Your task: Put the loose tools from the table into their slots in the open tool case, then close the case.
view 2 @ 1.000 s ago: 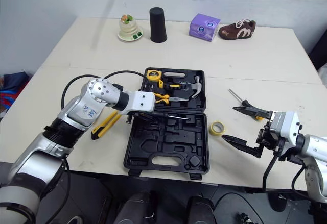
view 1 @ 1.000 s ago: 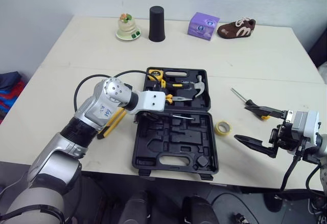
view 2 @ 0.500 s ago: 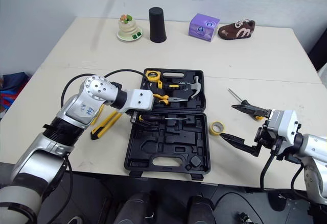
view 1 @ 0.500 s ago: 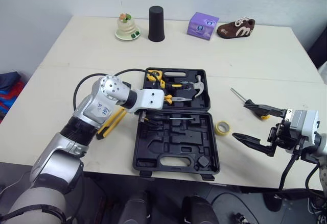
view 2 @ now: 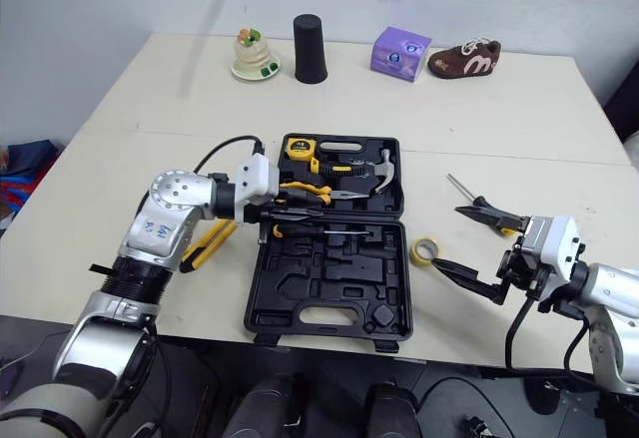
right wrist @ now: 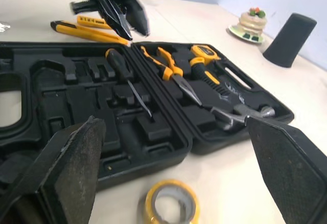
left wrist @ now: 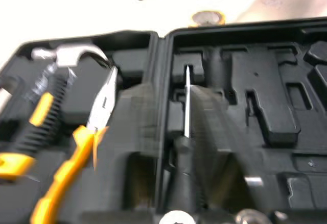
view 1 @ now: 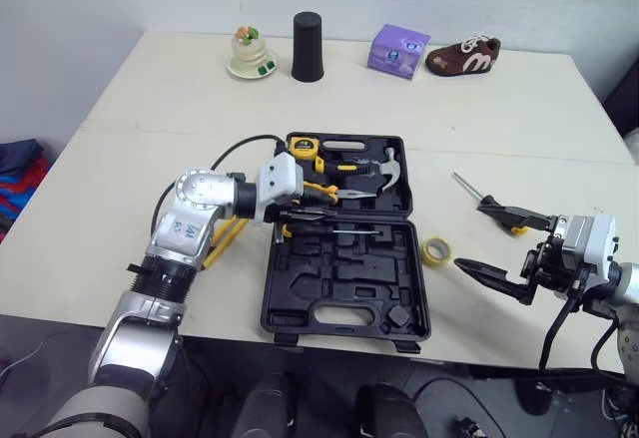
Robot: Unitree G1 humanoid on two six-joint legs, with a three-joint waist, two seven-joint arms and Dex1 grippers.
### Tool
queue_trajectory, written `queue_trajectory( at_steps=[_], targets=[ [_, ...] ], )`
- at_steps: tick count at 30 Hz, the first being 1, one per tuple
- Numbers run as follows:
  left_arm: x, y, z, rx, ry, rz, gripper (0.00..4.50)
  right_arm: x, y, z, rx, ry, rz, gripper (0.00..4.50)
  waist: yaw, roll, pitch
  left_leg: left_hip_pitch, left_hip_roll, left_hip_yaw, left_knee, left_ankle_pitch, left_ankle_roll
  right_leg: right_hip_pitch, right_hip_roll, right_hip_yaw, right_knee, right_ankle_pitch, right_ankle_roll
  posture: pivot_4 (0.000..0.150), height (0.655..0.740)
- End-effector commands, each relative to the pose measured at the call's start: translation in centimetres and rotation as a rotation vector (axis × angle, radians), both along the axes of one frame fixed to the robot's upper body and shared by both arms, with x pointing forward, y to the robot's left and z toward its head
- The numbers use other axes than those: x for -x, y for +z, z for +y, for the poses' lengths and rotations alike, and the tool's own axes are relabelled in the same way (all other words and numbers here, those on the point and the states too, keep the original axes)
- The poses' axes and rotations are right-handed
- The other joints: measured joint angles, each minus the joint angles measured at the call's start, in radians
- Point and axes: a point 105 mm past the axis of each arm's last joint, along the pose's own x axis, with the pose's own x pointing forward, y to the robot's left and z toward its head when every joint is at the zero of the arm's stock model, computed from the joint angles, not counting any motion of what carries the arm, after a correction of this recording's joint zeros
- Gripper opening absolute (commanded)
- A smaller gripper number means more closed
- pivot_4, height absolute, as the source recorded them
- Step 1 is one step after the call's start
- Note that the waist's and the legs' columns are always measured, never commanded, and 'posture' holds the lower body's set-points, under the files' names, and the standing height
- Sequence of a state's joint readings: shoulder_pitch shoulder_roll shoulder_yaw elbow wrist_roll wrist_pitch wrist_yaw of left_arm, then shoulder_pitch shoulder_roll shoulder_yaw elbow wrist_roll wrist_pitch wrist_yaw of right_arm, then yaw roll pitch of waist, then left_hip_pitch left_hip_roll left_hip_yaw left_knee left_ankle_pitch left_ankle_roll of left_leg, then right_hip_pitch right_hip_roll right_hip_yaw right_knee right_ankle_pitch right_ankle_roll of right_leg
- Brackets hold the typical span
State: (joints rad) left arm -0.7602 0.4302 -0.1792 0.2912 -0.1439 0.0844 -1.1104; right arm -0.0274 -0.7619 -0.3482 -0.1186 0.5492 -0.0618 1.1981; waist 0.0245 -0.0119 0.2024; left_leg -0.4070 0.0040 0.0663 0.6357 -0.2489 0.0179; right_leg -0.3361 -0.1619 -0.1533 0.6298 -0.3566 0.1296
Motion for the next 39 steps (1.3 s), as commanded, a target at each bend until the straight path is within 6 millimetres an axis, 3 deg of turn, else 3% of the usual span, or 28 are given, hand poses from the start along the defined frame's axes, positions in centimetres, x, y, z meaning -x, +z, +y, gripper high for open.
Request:
queue_trajectory(
  at_steps=[1, 12, 21, 29, 31, 35, 38, 39],
  targets=[
    [-0.4, -0.7, -0.4, -0.015, 0.036, -0.009, 0.03, 0.4, 0.2, 0.1, 0.009, 0.012, -0.026, 4.5, 0.0, 0.0, 0.0, 0.0, 0.0, 0.0, 0.0, 0.0, 0.0, 0.0, 0.0, 0.0, 0.0, 0.0, 0.0, 0.15, 0.734],
    [-0.9, -5.5, 0.1, -0.095, 0.113, 0.14, 0.03, 0.6, -0.4, -0.2, 0.009, -0.005, -0.015, 4.5, 0.0, 0.0, 0.0, 0.001, 0.0, -0.001, 0.001, 0.0, 0.0, 0.001, 0.0, -0.001, 0.0, 0.0, 0.0, 0.15, 0.734],
    [0.7, -12.3, 1.8, -0.37, 0.138, 0.28, 0.03, 0.6, -0.7, -0.2, 0.005, -0.022, -0.014, 4.5, 0.0, 0.001, -0.009, 0.012, 0.0, -0.003, -0.001, -0.002, 0.001, 0.015, -0.001, -0.003, -0.003, 0.0, 0.0, 0.15, 0.734],
    [0.5, -14.2, 2.1, -0.39, 0.206, 0.295, 0.03, 0.4, -0.7, 0.2, 0.002, -0.02, -0.015, 4.5, 0.0, 0.009, -0.034, 0.028, 0.001, -0.002, -0.003, -0.013, 0.003, 0.033, -0.001, -0.002, -0.015, 0.0, 0.0, 0.15, 0.734],
    [-0.3, -12.6, 1.5, -0.299, 0.204, 0.228, 0.03, 0.0, -0.3, 0.0, -0.003, -0.033, -0.025, 4.5, 0.001, 0.011, -0.035, 0.031, 0.001, -0.002, -0.003, -0.013, 0.003, 0.036, -0.001, -0.002, -0.016, 0.0, 0.0, 0.15, 0.734],
    [-1.3, -6.4, 0.7, -0.097, 0.146, 0.004, 0.03, -0.7, 0.5, -1.0, -0.029, -0.087, -0.045, 4.5, 0.0, 0.011, -0.035, 0.033, 0.002, -0.002, -0.003, -0.016, 0.003, 0.038, -0.002, -0.002, -0.018, 0.0, 0.0, 0.15, 0.734],
    [-1.4, -0.5, 1.7, 0.071, 0.13, -0.151, 0.03, -0.9, 1.1, -2.8, -0.041, -0.154, -0.056, 4.5, -0.001, 0.009, -0.03, 0.022, 0.003, -0.002, -0.002, -0.014, 0.002, 0.029, 0.0, -0.003, -0.018, 0.0, 0.0, 0.15, 0.734],
    [-1.2, 1.6, 3.3, 0.117, 0.155, -0.179, 0.32, -0.9, 1.4, -4.0, -0.047, -0.201, -0.064, 4.5, -0.001, 0.009, -0.028, 0.019, 0.003, -0.002, -0.002, -0.013, 0.002, 0.026, 0.0, -0.004, -0.018, 0.0, 0.0, 0.15, 0.734]
  ],
)
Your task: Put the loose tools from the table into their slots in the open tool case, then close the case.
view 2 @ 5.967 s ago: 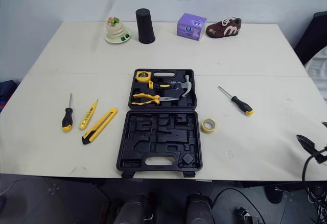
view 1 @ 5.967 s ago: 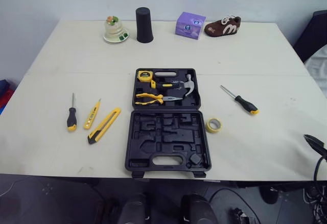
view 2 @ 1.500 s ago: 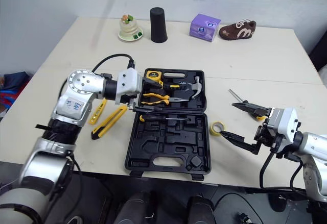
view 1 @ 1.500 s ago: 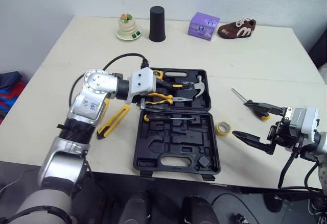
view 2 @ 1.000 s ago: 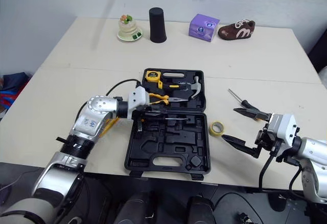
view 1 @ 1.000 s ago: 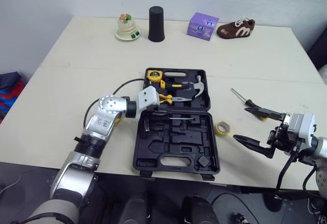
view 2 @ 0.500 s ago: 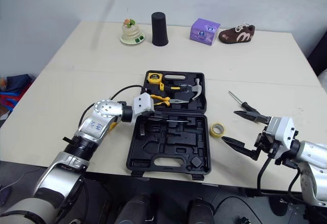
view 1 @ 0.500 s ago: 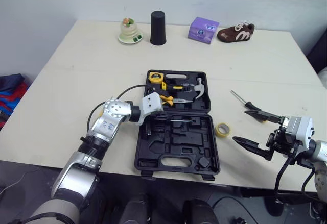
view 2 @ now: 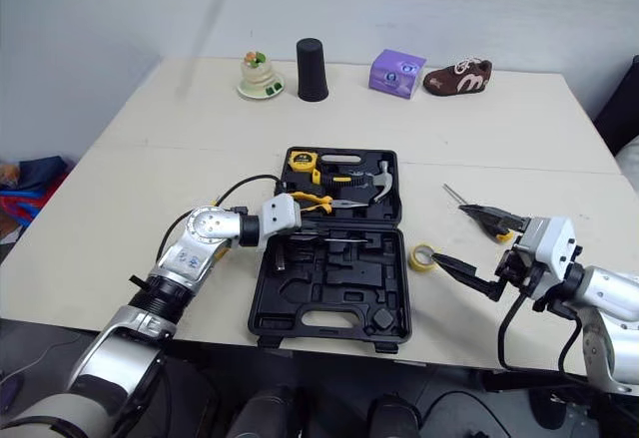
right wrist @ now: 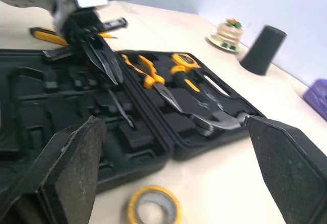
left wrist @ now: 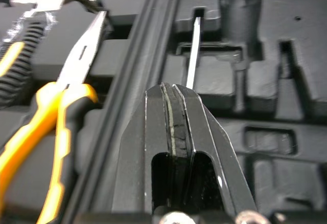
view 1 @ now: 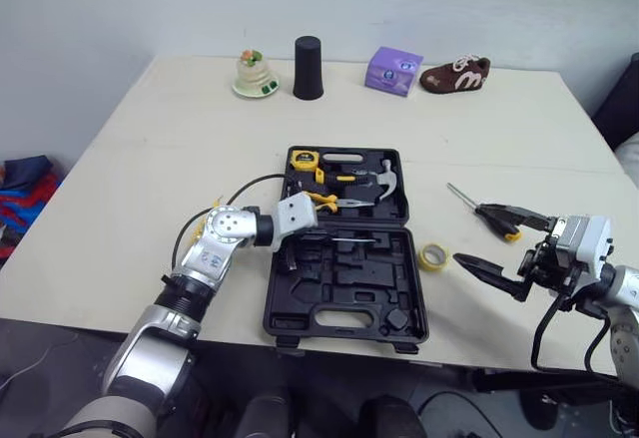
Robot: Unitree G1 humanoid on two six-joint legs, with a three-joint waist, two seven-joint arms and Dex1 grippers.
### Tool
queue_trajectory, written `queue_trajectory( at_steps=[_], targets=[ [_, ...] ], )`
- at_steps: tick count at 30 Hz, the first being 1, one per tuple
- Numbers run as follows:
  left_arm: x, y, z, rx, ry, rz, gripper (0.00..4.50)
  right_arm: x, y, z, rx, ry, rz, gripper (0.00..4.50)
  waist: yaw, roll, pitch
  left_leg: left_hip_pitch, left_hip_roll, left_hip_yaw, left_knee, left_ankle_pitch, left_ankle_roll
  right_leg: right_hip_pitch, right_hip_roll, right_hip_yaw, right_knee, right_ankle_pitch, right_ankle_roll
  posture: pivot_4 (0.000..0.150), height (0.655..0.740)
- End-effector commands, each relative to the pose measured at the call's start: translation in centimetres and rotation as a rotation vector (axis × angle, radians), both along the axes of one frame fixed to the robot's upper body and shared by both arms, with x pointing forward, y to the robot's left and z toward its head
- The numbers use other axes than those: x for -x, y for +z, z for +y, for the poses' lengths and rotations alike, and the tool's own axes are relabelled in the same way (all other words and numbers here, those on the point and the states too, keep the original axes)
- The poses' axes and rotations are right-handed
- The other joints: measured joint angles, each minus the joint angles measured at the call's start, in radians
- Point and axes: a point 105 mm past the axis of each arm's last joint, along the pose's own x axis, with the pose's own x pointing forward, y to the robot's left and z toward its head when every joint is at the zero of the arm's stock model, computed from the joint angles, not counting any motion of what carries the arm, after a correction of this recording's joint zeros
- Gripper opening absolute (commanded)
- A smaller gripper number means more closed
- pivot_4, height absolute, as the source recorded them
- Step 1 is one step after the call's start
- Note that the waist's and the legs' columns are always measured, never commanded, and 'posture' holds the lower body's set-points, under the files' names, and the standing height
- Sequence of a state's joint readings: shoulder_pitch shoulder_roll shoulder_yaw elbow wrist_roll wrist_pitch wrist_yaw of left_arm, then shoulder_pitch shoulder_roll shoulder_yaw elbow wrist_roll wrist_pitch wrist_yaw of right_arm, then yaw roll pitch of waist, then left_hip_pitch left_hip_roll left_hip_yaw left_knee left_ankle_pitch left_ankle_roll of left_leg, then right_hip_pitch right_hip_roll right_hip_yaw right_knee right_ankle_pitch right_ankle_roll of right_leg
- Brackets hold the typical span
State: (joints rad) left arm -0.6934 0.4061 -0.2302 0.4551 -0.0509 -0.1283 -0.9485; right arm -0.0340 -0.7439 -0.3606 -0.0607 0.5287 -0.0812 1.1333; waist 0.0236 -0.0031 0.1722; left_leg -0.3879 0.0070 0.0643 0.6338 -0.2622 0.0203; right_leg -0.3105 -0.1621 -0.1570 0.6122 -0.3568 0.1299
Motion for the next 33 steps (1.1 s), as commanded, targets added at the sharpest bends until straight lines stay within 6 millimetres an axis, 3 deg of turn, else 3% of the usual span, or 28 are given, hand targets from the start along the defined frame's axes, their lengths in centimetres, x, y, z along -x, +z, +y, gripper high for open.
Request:
queue_trajectory(
  at_steps=[1, 2, 3, 4, 8, 11, 14, 16, 20, 22, 26, 31, 33],
  targets=[
    [0.6, 8.0, 4.6, 0.184, 0.054, -0.169, 0.63, 0.1, 1.9, -4.0, -0.001, -0.149, -0.067, 4.5, -0.002, -0.001, 0.005, -0.003, 0.0, 0.0, 0.001, 0.002, 0.0, -0.002, 0.001, 0.0, 0.003, 0.0, 0.0, 0.15, 0.734],
    [1.0, 9.1, 5.9, 0.205, 0.074, -0.183, 0.8, 0.2, 2.0, -5.0, 0.003, -0.184, -0.075, 4.5, -0.005, -0.002, 0.007, -0.005, 0.0, 0.0, 0.002, 0.002, 0.0, -0.004, 0.001, 0.0, 0.005, 0.0, 0.0, 0.15, 0.734],
    [1.5, 9.6, 7.5, 0.213, 0.11, -0.188, 1.24, 0.4, 1.9, -6.1, -0.003, -0.232, -0.079, 4.5, -0.007, -0.002, 0.007, -0.008, 0.0, 0.001, 0.001, 0.002, 0.0, -0.008, 0.001, 0.0, 0.005, 0.0, 0.0, 0.15, 0.734],
    [1.9, 9.6, 9.0, 0.22, 0.155, -0.191, 1.36, 0.6, 1.9, -6.9, -0.001, -0.271, -0.086, 4.5, -0.01, -0.002, 0.007, -0.01, 0.0, 0.001, 0.001, 0.002, 0.0, -0.011, 0.001, 0.0, 0.005, 0.0, 0.0, 0.15, 0.734],
    [2.7, 9.2, 13.6, 0.25, 0.336, -0.172, 3.38, 1.2, 1.6, -8.9, -0.007, -0.38, -0.106, 4.5, -0.01, -0.001, 0.008, -0.008, -0.002, 0.002, -0.003, 0.002, 0.001, -0.01, -0.001, -0.001, 0.005, 0.0, 0.0, 0.15, 0.734],
    [4.6, 8.1, 19.6, 0.235, 0.546, -0.226, 4.35, 2.4, 0.4, -11.3, -0.021, -0.513, -0.104, 4.5, -0.009, -0.002, 0.01, -0.008, -0.004, 0.002, -0.003, 0.004, 0.003, -0.011, -0.002, 0.0, 0.006, 0.0, 0.001, 0.15, 0.734],
    [8.1, 6.2, 26.5, 0.249, 0.848, -0.227, 4.44, 4.4, -1.4, -15.0, -0.053, -0.726, -0.097, 4.5, -0.01, -0.005, 0.011, -0.008, -0.003, 0.002, -0.005, 0.003, 0.002, -0.012, -0.002, 0.0, 0.003, 0.001, 0.002, 0.15, 0.734],
    [10.6, 4.8, 30.0, 0.248, 1.014, -0.217, 4.44, 5.5, -2.3, -16.8, -0.051, -0.832, -0.098, 4.5, -0.014, -0.004, 0.012, -0.008, -0.003, 0.003, -0.006, 0.002, 0.002, -0.012, -0.003, 0.001, 0.0, 0.001, 0.002, 0.15, 0.734],
    [14.8, 2.6, 34.4, 0.278, 1.246, -0.194, 4.44, 6.6, -4.0, -18.9, -0.037, -0.973, -0.049, 4.5, -0.025, -0.003, 0.013, -0.006, -0.003, 0.005, -0.006, -0.001, 0.004, -0.012, -0.005, 0.002, 0.0, 0.001, 0.002, 0.15, 0.734],
    [15.9, 1.8, 35.3, 0.259, 1.292, -0.184, 4.44, 6.9, -4.7, -19.7, -0.027, -1.035, -0.025, 4.5, -0.024, -0.003, 0.013, -0.005, -0.002, 0.005, -0.006, -0.005, 0.001, -0.012, -0.006, 0.002, 0.001, 0.001, 0.002, 0.15, 0.734],
    [16.9, 1.4, 35.5, 0.294, 1.335, -0.184, 4.44, 7.0, -5.5, -19.1, -0.039, -1.006, -0.001, 4.5, -0.021, -0.002, 0.013, -0.005, 0.001, 0.004, -0.006, -0.007, -0.001, -0.012, -0.007, 0.008, 0.0, 0.0, 0.001, 0.15, 0.734],
    [15.7, 2.1, 34.2, 0.332, 1.276, -0.191, 4.44, 5.6, -5.0, -18.7, -0.051, -0.999, 0.002, 4.5, -0.025, -0.001, 0.013, -0.004, 0.006, 0.005, -0.006, -0.007, -0.004, -0.013, -0.003, 0.012, 0.001, 0.0, -0.001, 0.15, 0.734],
    [14.7, 2.8, 32.9, 0.358, 1.212, -0.195, 4.44, 4.2, -4.2, -18.3, -0.059, -0.996, 0.012, 4.5, -0.026, -0.001, 0.013, -0.003, 0.006, 0.007, -0.006, -0.007, -0.004, -0.013, -0.003, 0.013, 0.001, 0.0, -0.001, 0.15, 0.734]
  ],
)
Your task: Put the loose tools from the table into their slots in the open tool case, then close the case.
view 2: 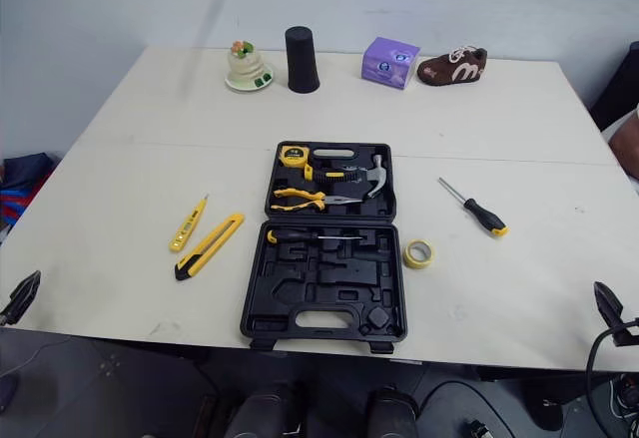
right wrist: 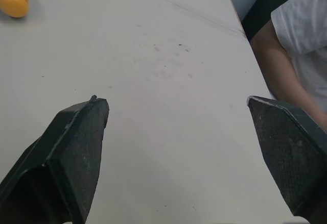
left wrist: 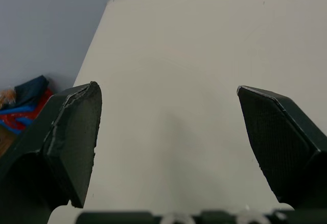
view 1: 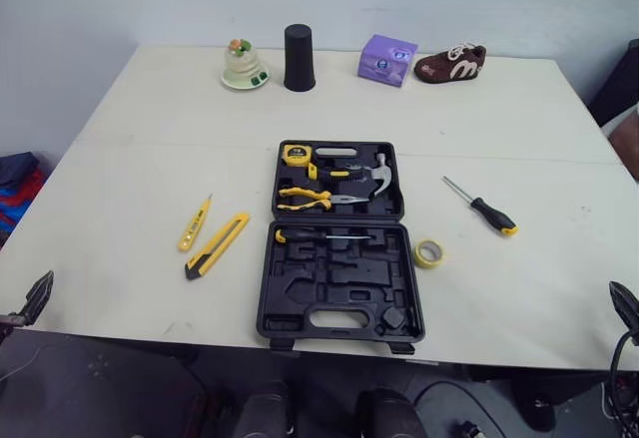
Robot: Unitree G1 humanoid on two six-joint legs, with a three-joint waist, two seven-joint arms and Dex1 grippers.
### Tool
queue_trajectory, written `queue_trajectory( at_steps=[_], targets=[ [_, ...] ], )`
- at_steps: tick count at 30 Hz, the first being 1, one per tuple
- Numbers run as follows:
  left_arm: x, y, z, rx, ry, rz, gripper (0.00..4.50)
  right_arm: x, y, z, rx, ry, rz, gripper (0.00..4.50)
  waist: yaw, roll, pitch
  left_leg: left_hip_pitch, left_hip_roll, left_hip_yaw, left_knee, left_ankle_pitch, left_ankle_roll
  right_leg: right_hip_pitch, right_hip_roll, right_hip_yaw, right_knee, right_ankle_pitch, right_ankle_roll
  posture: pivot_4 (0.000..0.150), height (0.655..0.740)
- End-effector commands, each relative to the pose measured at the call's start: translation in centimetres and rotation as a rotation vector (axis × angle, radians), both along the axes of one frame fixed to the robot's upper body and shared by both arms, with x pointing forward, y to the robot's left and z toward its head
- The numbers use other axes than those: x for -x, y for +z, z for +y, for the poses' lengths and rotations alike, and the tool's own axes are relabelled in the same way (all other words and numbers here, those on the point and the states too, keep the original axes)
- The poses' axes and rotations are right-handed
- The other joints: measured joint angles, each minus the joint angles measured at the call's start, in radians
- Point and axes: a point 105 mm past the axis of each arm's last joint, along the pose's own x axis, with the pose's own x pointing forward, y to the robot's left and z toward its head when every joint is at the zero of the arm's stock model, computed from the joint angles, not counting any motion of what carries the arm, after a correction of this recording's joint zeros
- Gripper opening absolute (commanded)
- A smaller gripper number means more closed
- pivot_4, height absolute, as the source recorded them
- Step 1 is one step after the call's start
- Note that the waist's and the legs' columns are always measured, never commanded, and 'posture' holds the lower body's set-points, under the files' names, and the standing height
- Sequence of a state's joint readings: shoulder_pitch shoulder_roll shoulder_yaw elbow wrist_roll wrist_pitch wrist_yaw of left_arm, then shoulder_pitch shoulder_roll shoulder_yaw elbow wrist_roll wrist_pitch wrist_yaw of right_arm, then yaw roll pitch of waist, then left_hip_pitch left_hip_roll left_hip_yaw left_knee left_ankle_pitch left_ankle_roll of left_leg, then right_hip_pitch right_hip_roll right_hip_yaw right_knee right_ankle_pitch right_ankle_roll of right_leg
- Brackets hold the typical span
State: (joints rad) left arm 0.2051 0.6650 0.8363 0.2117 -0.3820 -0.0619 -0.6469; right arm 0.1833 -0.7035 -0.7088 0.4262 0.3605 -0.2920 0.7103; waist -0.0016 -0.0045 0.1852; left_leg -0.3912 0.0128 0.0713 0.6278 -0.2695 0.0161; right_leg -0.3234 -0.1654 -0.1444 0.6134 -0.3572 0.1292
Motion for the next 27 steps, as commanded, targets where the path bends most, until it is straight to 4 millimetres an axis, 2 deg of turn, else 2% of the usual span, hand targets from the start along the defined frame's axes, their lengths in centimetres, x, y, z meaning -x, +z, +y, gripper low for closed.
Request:
queue_trajectory(
  at_steps=[1, 3, 7, 10, 12, 15, 18, 22, 27],
  targets=[
    [-1.9, 2.5, -2.6, -0.012, -0.128, -0.073, 4.44, -2.5, 2.8, 1.0, -0.002, 0.025, -0.029, 4.5, -0.002, 0.001, 0.0, 0.0, 0.0, 0.001, 0.0, 0.0, 0.0, 0.0, 0.0, 0.001, 0.0, 0.0, 0.0, 0.15, 0.734],
    [-3.1, 3.7, -4.4, -0.003, -0.214, -0.098, 4.44, -4.1, 3.7, 2.5, -0.035, 0.076, -0.01, 4.5, -0.003, 0.001, 0.0, 0.0, 0.0, 0.003, 0.001, 0.0, 0.0, -0.002, 0.0, 0.004, 0.003, 0.0, 0.0, 0.15, 0.734],
    [-5.3, 6.2, -9.9, 0.006, -0.481, -0.115, 4.44, -7.1, 6.2, 7.7, -0.101, 0.331, 0.044, 4.5, -0.002, 0.002, 0.001, 0.0, 0.001, 0.006, 0.001, 0.001, 0.0, -0.005, 0.001, 0.008, 0.004, 0.0, 0.0, 0.15, 0.734],
    [-5.7, 7.6, -15.4, 0.012, -0.766, -0.061, 4.44, -8.6, 7.3, 10.8, -0.104, 0.479, 0.183, 4.5, -0.001, 0.002, 0.002, 0.0, 0.002, 0.008, 0.001, 0.003, 0.002, -0.005, 0.001, 0.008, 0.004, 0.0, 0.0, 0.15, 0.734],
    [-5.6, 8.4, -17.6, 0.022, -0.871, -0.039, 4.44, -8.9, 7.2, 11.9, -0.112, 0.525, 0.281, 4.5, 0.0, 0.002, 0.002, 0.0, 0.001, 0.009, 0.001, 0.003, 0.003, -0.005, 0.002, 0.009, 0.004, 0.0, 0.0, 0.15, 0.734],
    [-4.9, 9.4, -21.5, 0.079, -1.063, 0.024, 4.44, -9.3, 6.1, 12.6, -0.101, 0.525, 0.45, 4.5, 0.003, 0.002, 0.002, -0.002, 0.001, 0.009, 0.001, 0.002, 0.003, -0.005, 0.003, 0.009, 0.004, 0.0, 0.0, 0.15, 0.734],
    [-4.2, 9.4, -23.4, 0.095, -1.176, 0.096, 4.44, -9.9, 5.9, 13.0, -0.122, 0.532, 0.484, 4.5, 0.002, 0.002, 0.002, -0.003, 0.001, 0.01, 0.002, 0.002, 0.003, -0.005, 0.007, 0.009, 0.003, 0.0, 0.0, 0.15, 0.734],
    [-2.7, 9.3, -27.2, 0.019, -1.394, 0.169, 4.44, -11.7, 4.2, 11.2, -0.068, 0.458, 0.536, 4.5, 0.001, 0.002, 0.003, -0.003, 0.001, 0.014, 0.003, 0.002, 0.003, -0.006, 0.011, 0.009, 0.003, 0.0, 0.001, 0.15, 0.734],
    [-2.6, 9.6, -28.6, 0.001, -1.449, 0.147, 4.44, -13.0, 3.8, 11.1, -0.081, 0.482, 0.542, 4.5, -0.001, 0.002, 0.004, -0.002, 0.003, 0.02, 0.003, 0.003, 0.003, -0.011, 0.013, 0.013, 0.0, 0.001, 0.001, 0.15, 0.734]
  ],
)
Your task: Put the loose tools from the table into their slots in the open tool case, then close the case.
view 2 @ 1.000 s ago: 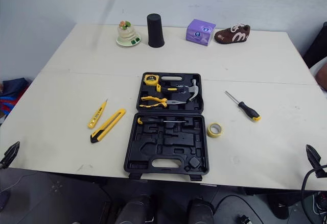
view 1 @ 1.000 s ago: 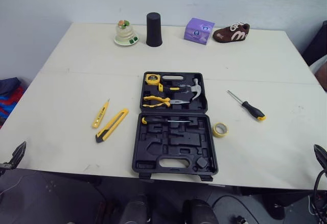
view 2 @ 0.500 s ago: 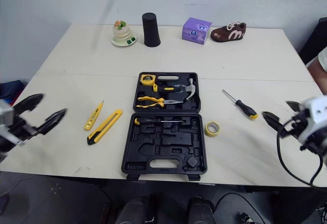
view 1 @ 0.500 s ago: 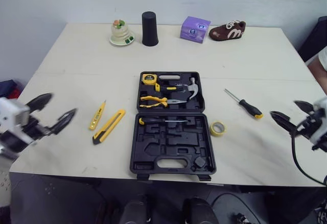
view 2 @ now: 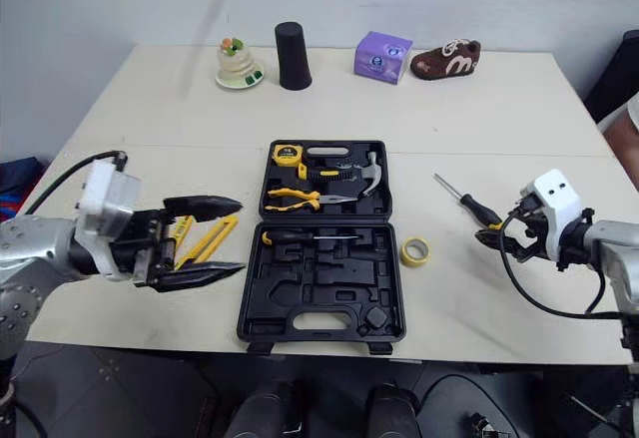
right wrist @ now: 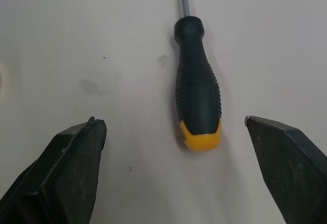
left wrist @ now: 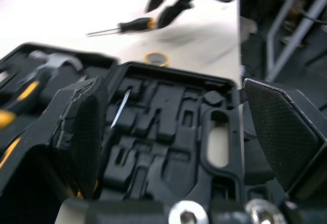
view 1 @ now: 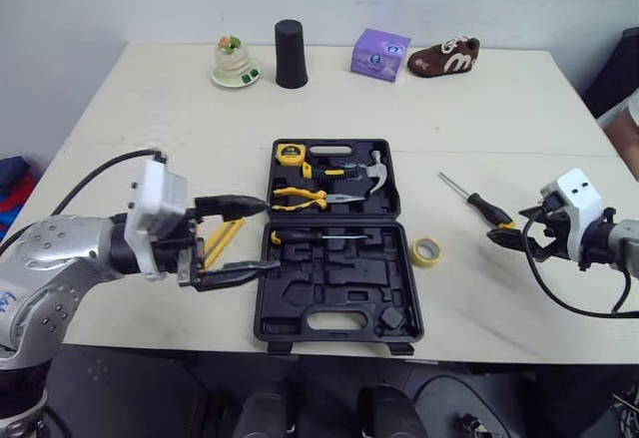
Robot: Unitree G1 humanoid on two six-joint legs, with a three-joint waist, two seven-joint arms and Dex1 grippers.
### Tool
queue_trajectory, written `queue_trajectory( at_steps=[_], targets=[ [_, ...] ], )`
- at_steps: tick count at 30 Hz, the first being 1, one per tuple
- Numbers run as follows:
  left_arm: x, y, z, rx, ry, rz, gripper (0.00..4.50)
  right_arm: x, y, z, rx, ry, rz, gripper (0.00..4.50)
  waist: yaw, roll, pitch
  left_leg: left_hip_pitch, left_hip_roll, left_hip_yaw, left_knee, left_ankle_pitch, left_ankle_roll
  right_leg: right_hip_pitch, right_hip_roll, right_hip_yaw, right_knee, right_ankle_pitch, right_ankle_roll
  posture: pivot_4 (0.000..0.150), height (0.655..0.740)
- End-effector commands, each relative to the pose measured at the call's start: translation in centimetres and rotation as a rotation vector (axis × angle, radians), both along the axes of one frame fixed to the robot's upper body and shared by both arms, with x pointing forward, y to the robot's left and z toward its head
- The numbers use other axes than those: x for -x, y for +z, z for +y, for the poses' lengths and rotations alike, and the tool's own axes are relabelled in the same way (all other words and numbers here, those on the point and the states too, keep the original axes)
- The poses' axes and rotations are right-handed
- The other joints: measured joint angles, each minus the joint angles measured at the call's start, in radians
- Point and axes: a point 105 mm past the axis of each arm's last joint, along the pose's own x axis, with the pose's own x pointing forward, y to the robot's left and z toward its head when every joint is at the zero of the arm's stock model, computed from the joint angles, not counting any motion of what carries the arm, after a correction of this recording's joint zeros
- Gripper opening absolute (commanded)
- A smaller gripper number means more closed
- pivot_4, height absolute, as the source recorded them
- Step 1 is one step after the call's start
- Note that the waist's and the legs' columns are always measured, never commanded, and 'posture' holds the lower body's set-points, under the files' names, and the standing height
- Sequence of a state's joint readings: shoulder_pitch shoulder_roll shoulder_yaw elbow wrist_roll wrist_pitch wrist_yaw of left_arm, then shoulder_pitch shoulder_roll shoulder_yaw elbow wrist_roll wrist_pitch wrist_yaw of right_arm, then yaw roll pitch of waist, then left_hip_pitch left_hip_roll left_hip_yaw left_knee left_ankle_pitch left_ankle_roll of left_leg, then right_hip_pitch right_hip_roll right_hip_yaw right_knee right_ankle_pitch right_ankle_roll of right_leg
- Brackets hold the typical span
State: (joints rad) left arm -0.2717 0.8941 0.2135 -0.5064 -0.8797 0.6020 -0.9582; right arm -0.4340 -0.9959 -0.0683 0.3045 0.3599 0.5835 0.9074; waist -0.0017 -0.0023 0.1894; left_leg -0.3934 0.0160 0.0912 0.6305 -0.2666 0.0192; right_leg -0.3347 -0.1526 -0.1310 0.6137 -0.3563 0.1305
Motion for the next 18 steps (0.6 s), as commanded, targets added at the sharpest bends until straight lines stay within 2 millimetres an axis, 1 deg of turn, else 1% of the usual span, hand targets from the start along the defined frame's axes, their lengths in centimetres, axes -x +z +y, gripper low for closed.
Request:
queue_trajectory(
  at_steps=[1, 2, 5, 8, 12, 16, 17, 18],
  targets=[
    [0.4, 0.5, -0.6, 0.017, -0.028, -0.023, 4.44, -0.8, 0.8, -0.3, 0.009, 0.018, -0.032, 4.5, -0.002, 0.0, 0.0, 0.0, 0.001, 0.001, 0.0, 0.0, 0.0, -0.002, 0.001, 0.002, 0.001, 0.0, 0.0, 0.15, 0.734],
    [0.5, 0.6, -0.8, 0.026, -0.03, -0.022, 4.44, -1.0, 0.8, -0.3, 0.007, 0.019, -0.036, 4.5, -0.003, 0.0, 0.0, -0.001, 0.002, 0.002, 0.0, 0.001, -0.001, -0.004, 0.002, 0.003, 0.006, 0.0, 0.0, 0.15, 0.734],
    [1.0, 0.3, -1.4, 0.036, -0.05, -0.009, 4.44, -2.4, 0.4, 0.2, -0.032, 0.027, -0.045, 4.5, -0.004, 0.0, 0.002, -0.003, 0.003, 0.003, 0.001, 0.001, -0.002, -0.007, 0.003, 0.003, 0.007, 0.0, 0.0, 0.15, 0.734],
    [1.2, 0.1, -1.5, 0.04, -0.051, 0.002, 4.44, -3.2, 0.2, 0.5, -0.035, 0.042, -0.05, 4.5, -0.002, 0.0, 0.002, -0.003, 0.003, 0.004, 0.002, 0.001, -0.002, -0.007, 0.003, 0.004, 0.007, 0.0, 0.0, 0.15, 0.734],
    [1.3, 0.0, -1.7, 0.035, -0.059, 0.007, 4.44, -3.3, -0.5, 1.0, -0.062, 0.077, 0.004, 4.5, 0.002, 0.001, 0.003, -0.004, 0.003, 0.003, 0.003, 0.001, -0.002, -0.007, 0.003, 0.003, 0.007, 0.0, 0.0, 0.15, 0.734],
    [1.3, 0.1, -1.7, 0.03, -0.055, 0.008, 4.44, -3.4, -0.8, 0.5, -0.043, 0.051, 0.006, 4.5, 0.001, 0.0, 0.003, -0.006, 0.003, 0.002, 0.006, 0.001, -0.001, -0.007, 0.003, 0.003, 0.008, 0.0, 0.0, 0.15, 0.734],
    [1.4, 0.1, -1.5, 0.026, -0.052, 0.009, 4.5, -3.4, -0.9, 0.2, -0.047, 0.034, 0.006, 4.01, 0.001, 0.0, 0.003, -0.006, 0.003, 0.002, 0.006, 0.001, -0.001, -0.007, 0.003, 0.003, 0.008, 0.0, 0.0, 0.15, 0.734],
    [1.4, 0.2, -1.4, 0.023, -0.05, 0.01, 4.5, -3.3, -0.9, -0.1, -0.05, 0.024, 0.006, 3.68, 0.001, 0.0, 0.003, -0.007, 0.003, 0.002, 0.006, 0.001, -0.001, -0.007, 0.003, 0.003, 0.008, 0.0, 0.0, 0.15, 0.734]
  ],
)
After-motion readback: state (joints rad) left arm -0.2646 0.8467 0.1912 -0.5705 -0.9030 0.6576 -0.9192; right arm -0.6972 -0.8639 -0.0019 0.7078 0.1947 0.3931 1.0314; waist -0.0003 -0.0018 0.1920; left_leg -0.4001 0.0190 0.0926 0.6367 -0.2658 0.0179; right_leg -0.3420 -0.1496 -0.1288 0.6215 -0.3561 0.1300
